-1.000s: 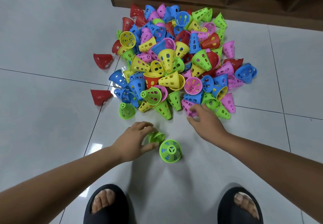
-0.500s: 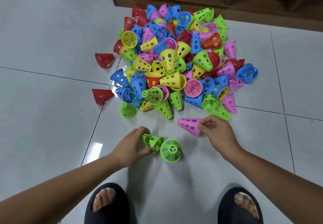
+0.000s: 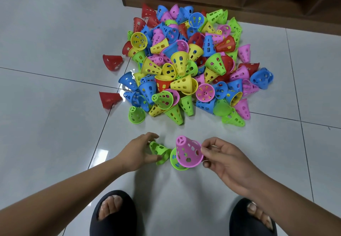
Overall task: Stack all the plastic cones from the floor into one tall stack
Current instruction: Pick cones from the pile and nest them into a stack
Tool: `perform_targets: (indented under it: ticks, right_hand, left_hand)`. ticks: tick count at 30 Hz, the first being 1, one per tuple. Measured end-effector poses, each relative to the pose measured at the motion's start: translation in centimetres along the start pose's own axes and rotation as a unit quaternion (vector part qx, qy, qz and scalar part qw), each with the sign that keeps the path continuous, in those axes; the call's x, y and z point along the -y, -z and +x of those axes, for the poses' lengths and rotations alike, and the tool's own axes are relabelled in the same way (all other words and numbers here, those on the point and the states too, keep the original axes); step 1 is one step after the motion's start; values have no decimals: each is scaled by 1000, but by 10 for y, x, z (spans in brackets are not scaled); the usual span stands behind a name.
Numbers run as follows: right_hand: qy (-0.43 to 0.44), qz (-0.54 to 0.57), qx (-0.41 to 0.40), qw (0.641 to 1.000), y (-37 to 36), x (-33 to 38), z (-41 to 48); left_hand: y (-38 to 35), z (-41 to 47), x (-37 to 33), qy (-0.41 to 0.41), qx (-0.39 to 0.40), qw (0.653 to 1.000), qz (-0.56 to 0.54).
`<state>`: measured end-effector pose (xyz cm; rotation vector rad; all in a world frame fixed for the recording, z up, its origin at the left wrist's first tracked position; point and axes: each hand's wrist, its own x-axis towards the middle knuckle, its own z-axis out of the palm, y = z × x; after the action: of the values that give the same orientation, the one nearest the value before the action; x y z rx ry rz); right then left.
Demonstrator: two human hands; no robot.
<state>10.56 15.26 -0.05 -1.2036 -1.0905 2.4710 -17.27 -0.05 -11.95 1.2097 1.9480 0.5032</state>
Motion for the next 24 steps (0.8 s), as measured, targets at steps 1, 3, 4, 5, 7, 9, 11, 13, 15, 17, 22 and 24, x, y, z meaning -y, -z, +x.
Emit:
perform_targets:
  ticks: [1,3,4,5,7,9,11,13,15,17,22,24]
  right_hand:
    - [0,-5,2,1000,-1,-1,0]
    - [0,-19,1,1000,0,-4,2]
    - [-3,-30,-1,1000,0,-5,2]
    - [-5,-51,-5,999,1,-7,4]
    - [-6,-129,-28,991,4,-12,5]
    - [-6,-210,-63,976,7,-17,7]
    - [-18,-234,-90,968,11,-24,8]
    - [-52,-214,-92,971,12,-30,9]
    - [-101,-183,-72,975,9,-33,8]
    - [-150,-148,-36,977,4,-34,5]
    - [-181,-3,0,983,-5,-34,8]
    - [-169,26,3,985,-7,-35,13]
  left_hand:
    - [1,1,1,3,7,1000,4]
    - [1,2,4,5,12,1000,6]
    - [1,1,4,6,9,1000,1]
    - [1,0,3,7,4,1000,-7]
    - [3,-1,1,13,-6,999,-33]
    - [5,-3,0,16,-11,998,-57]
    - [3,-5,0,5,-9,998,-57]
    - [2,-7,1,-4,2,999,-51]
    - [2,-5,3,-7,24,999,-31]
    - [3,-2,4,-14,55,998,8]
    - [-4,-5,8,-53,82,994,56]
    - [-7,-7,7,-65,73,992,78]
